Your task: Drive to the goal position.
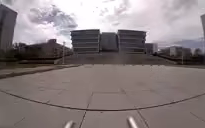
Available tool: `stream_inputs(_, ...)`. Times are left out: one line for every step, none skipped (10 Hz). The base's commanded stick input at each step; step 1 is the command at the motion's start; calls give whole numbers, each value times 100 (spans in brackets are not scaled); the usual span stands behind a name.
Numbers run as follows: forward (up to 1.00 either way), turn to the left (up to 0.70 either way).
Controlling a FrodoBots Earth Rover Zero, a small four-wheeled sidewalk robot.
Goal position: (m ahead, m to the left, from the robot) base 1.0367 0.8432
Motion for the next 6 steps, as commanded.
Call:
stream_inputs(100, 1)
stream_inputs(100, 1)
stream_inputs(100, 1)
stream_inputs(100, 1)
stream_inputs(100, 1)
stream_inputs(100, 1)
